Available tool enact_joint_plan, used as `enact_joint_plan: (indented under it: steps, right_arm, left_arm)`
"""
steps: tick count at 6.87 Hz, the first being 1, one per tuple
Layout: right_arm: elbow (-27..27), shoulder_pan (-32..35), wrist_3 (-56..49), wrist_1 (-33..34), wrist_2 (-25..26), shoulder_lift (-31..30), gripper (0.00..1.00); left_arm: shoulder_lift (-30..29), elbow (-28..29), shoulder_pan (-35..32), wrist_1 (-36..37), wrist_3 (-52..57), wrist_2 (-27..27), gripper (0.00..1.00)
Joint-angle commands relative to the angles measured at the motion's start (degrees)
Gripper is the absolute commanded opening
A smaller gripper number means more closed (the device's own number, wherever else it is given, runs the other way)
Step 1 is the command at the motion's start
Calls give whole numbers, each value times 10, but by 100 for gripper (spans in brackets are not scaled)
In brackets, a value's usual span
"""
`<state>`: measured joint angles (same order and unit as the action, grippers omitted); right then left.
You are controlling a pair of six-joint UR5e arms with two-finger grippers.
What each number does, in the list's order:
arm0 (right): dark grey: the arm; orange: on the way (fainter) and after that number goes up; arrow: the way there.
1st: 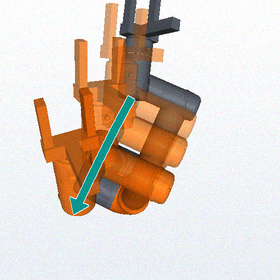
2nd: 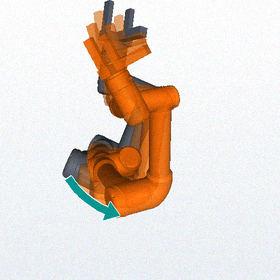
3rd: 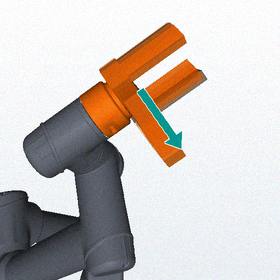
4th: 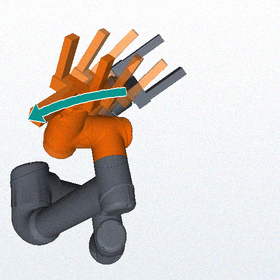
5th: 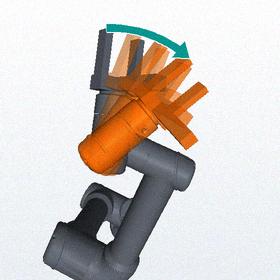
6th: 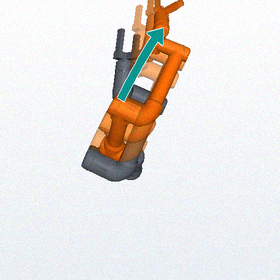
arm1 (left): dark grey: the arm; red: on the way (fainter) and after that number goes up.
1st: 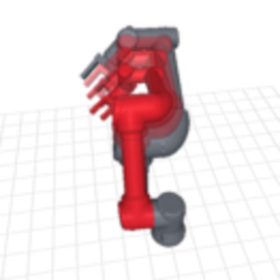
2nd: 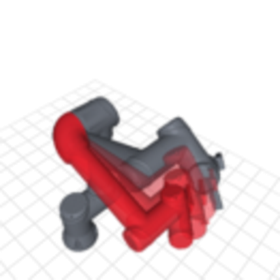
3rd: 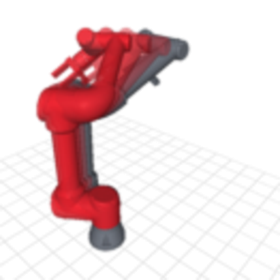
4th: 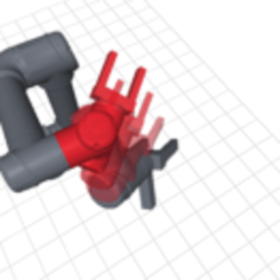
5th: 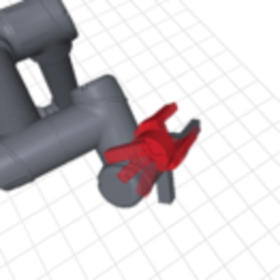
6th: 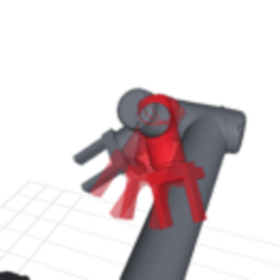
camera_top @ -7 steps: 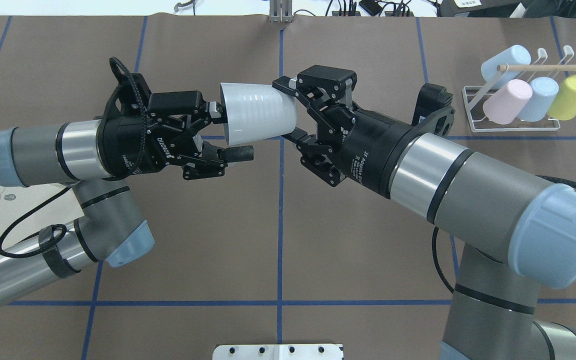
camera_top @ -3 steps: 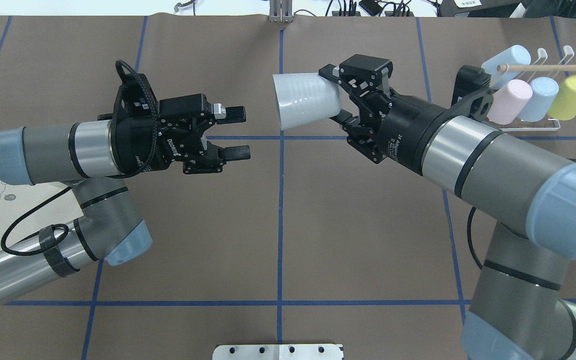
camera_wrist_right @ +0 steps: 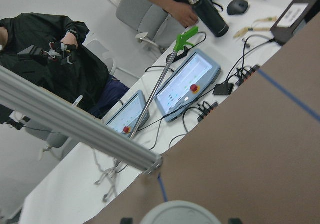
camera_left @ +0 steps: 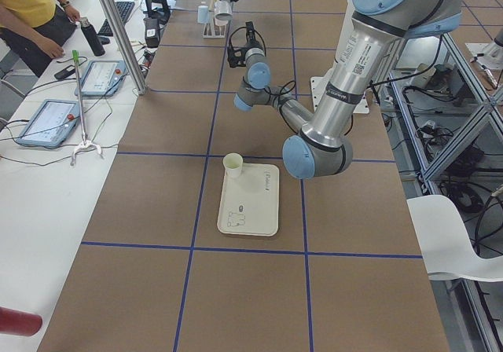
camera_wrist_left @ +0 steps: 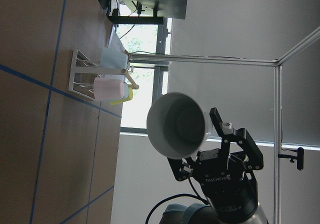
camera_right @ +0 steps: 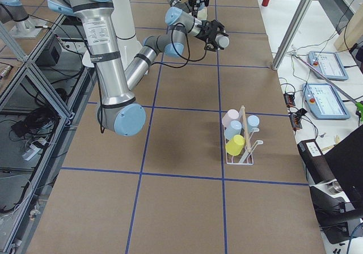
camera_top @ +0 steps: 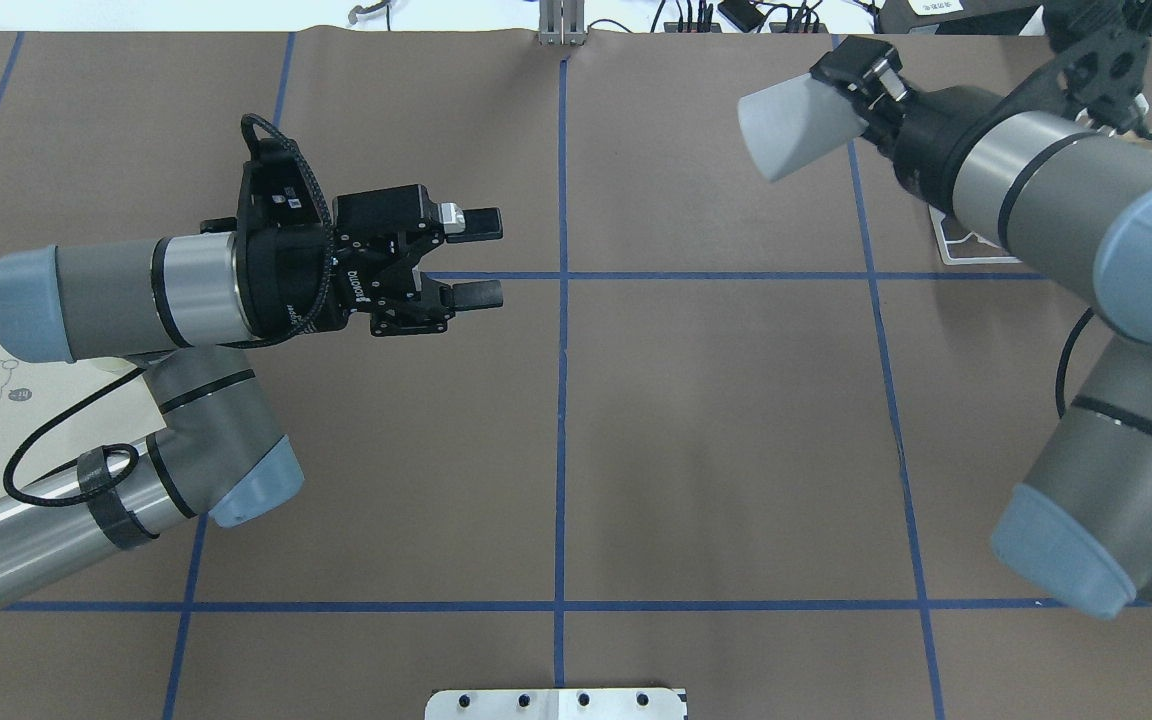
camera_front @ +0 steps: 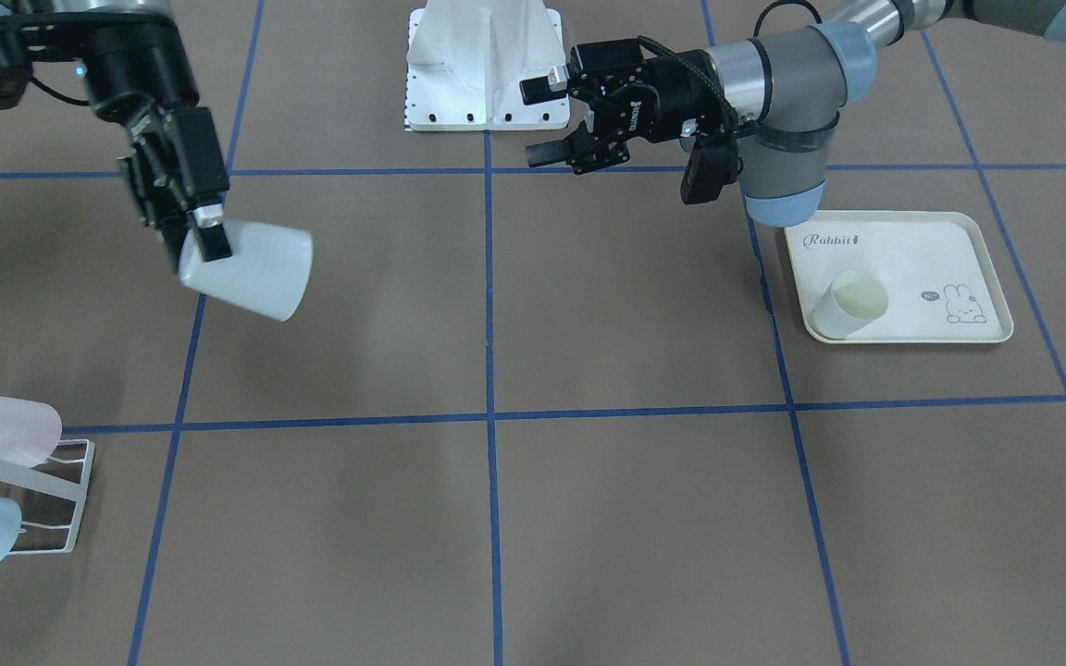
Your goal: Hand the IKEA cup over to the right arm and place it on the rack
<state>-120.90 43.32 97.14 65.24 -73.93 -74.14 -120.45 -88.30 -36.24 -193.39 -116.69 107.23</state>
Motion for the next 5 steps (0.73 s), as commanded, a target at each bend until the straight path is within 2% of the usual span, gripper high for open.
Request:
enact_joint_plan:
  steps: [1, 2, 3, 4, 5]
  right_arm:
    - [108, 126, -112, 32, -22, 14, 0]
    - [155, 196, -167, 30, -78, 21, 0]
    - [204, 233, -206, 22, -99, 34, 0]
    - [271, 237, -240, -39, -97, 35, 0]
    - [316, 246, -289, -73, -98, 36, 0]
  left_arm:
    - [0, 2, 0, 5, 1, -2, 100]
    - [0, 2, 0, 7, 1, -4, 100]
    - [-3, 3, 3, 19, 1, -19, 100]
    - [-6, 2, 4, 29, 1, -23, 100]
    - [-6, 3, 4, 30, 1, -23, 100]
